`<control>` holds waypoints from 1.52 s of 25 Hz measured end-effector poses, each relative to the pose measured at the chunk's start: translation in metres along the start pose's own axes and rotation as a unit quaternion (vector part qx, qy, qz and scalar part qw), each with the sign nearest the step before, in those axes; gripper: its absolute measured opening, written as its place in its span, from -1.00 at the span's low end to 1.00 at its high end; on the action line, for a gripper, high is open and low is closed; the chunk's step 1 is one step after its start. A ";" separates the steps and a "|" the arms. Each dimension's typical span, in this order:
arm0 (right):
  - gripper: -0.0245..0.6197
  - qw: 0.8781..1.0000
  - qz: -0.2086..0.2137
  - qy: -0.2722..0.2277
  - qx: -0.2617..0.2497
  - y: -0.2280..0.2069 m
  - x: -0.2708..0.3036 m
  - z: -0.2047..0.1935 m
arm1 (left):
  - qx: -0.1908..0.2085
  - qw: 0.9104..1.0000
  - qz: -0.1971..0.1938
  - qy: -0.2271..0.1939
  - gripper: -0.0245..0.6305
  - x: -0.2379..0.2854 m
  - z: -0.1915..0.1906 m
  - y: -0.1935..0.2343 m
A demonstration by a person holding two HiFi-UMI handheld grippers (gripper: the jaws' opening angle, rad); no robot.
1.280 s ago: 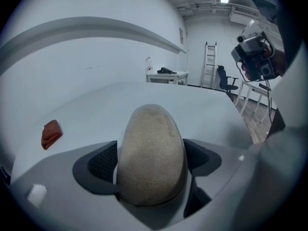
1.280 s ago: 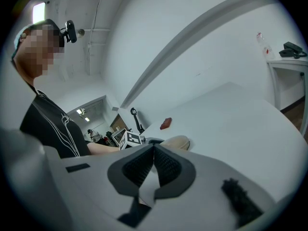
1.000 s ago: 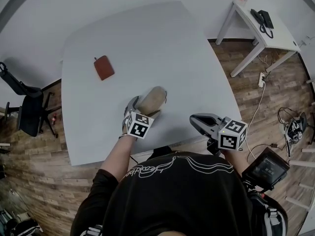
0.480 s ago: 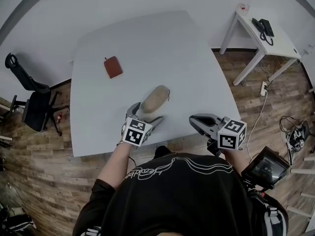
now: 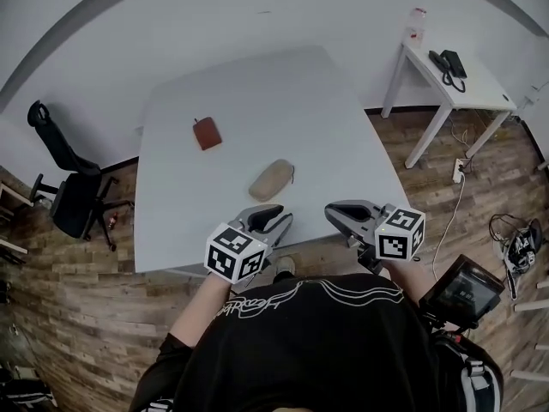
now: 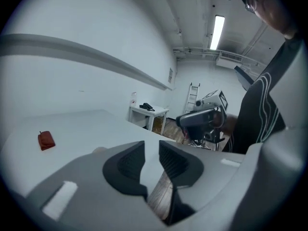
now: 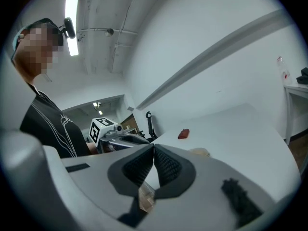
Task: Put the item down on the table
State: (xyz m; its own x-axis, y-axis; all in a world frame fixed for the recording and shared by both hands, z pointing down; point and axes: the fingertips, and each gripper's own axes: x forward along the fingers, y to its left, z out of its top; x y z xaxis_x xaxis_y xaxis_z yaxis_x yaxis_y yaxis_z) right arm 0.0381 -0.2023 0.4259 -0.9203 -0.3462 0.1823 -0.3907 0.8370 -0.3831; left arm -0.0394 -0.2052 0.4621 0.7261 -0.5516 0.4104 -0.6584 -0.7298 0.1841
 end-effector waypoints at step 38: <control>-0.90 1.000 0.000 0.013 -0.020 0.049 0.030 0.002 | -0.015 0.995 -0.095 -0.004 -0.91 -0.050 0.010 -0.033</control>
